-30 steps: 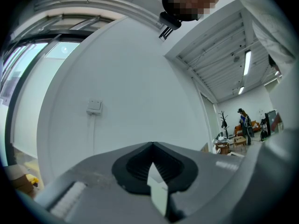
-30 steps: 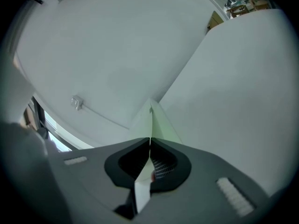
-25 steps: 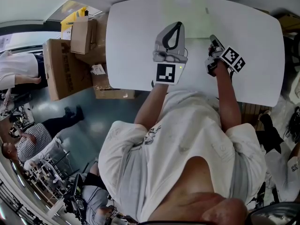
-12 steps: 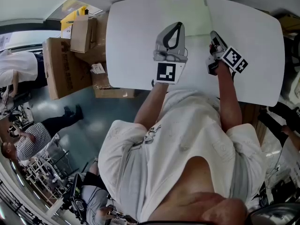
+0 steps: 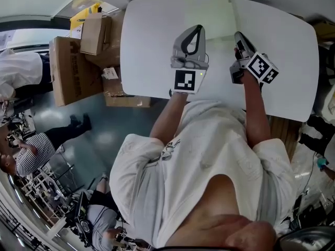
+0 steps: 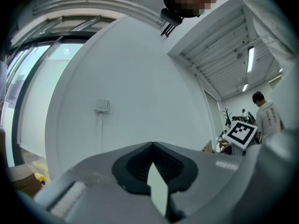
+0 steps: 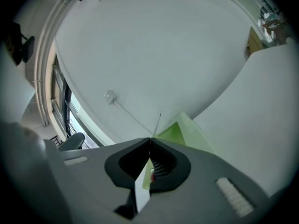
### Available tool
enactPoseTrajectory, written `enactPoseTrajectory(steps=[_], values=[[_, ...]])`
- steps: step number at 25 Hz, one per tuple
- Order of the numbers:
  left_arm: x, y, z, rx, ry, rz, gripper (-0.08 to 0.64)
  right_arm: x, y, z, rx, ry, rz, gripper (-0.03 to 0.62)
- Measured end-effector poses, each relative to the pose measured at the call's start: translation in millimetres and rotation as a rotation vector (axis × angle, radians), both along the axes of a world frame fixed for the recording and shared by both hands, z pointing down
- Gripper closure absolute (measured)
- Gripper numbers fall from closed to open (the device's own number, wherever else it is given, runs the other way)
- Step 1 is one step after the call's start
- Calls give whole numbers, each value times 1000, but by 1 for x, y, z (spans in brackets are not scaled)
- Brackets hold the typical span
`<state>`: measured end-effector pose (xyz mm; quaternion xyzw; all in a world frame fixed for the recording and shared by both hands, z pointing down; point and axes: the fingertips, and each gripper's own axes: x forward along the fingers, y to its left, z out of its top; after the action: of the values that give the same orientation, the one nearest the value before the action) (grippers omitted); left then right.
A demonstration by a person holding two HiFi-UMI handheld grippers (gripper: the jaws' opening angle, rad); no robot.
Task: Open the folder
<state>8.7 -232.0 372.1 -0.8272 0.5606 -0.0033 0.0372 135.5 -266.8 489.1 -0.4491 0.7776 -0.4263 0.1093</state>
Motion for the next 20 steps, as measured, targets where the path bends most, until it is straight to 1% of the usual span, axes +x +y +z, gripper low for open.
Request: enactPoseTrajectory(steps=[5,11,20], values=[[-9,5,-2,8,5,-23,566,-11,3,-14,62,85,-28,588],[-39,8,-2,17,9,-61,566,-43,3,-29,133,153,-69,588],[-70,24,-8,23,5,-113,566,-77,10,-55,243,298,-118,588]])
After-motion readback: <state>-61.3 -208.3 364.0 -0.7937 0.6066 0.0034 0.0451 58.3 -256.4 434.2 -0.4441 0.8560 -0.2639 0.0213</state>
